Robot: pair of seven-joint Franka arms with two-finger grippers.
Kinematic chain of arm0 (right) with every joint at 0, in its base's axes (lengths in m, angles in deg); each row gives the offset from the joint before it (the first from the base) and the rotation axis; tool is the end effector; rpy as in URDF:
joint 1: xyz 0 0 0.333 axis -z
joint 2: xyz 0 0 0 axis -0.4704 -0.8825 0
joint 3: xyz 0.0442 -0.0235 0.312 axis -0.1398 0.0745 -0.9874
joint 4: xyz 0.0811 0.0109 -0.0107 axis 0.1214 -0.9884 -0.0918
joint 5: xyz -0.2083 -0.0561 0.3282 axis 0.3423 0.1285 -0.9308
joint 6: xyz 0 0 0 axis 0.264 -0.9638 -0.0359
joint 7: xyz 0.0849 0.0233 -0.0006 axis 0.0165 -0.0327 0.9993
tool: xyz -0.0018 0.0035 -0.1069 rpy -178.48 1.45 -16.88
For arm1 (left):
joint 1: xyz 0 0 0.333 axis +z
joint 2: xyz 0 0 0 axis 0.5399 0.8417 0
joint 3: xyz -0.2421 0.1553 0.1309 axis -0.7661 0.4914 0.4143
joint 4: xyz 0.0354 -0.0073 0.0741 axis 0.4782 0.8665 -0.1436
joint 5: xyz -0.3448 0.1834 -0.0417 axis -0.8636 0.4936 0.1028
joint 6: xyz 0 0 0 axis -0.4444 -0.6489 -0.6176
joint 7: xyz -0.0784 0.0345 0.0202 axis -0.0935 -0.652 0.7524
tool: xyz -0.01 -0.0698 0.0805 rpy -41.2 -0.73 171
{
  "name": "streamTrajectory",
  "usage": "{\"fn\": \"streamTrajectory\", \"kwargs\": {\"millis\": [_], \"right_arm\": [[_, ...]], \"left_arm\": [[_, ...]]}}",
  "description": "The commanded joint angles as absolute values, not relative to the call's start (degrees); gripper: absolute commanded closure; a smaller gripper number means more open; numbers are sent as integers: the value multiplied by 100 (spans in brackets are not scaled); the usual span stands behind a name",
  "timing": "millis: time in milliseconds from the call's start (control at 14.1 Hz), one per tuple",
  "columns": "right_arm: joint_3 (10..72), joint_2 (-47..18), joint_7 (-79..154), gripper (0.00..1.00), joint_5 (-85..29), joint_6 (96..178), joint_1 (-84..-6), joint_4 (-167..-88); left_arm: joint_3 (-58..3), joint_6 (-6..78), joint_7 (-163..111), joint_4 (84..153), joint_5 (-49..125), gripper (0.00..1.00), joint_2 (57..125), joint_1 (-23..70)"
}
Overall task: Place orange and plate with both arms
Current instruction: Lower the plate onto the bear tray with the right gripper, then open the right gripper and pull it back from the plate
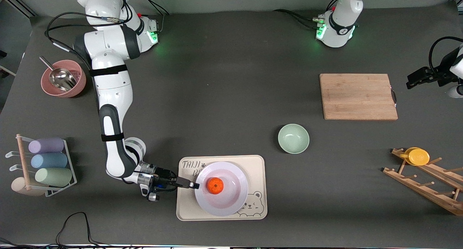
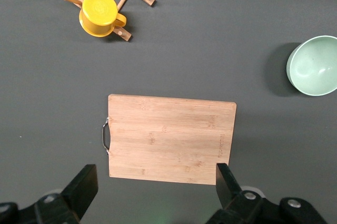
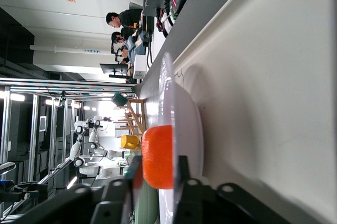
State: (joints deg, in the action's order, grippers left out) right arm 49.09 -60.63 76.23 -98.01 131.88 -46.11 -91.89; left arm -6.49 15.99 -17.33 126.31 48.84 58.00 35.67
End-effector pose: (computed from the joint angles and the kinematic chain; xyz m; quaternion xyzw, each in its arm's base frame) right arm 0.7404 0.1884 0.0922 -0.7823 0.0628 -0.0962 0.6122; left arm 0.5114 0.0547 0.5595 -0.9990 -0.0290 0.0309 0.0137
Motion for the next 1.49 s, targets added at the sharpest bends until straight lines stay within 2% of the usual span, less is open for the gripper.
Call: {"fn": "streamTrajectory", "kwargs": {"millis": [0,783,996,1209,1423], "right_arm": [[4911,-6137,7846,51,-9833,13207,-4572,-9313],[4964,-5453,6783,52,-8735,13417,-4520,-9699],[4955,-5154,6196,52,-7998,13637,-4502,-9752],[4964,-4697,5756,52,-7129,13664,-4380,-10138],[4964,-4004,5053,48,-5708,13664,-4142,-10559]], "left_arm": [[-592,1698,-1696,12786,4888,0,5630,3514],[-592,1698,-1704,12786,4888,0,5630,3514],[-592,1733,-1704,12777,4905,0,5621,3514],[-592,1830,-1704,12768,4906,0,5621,3505],[-583,1839,-1704,12733,4906,0,5630,3523]]}}
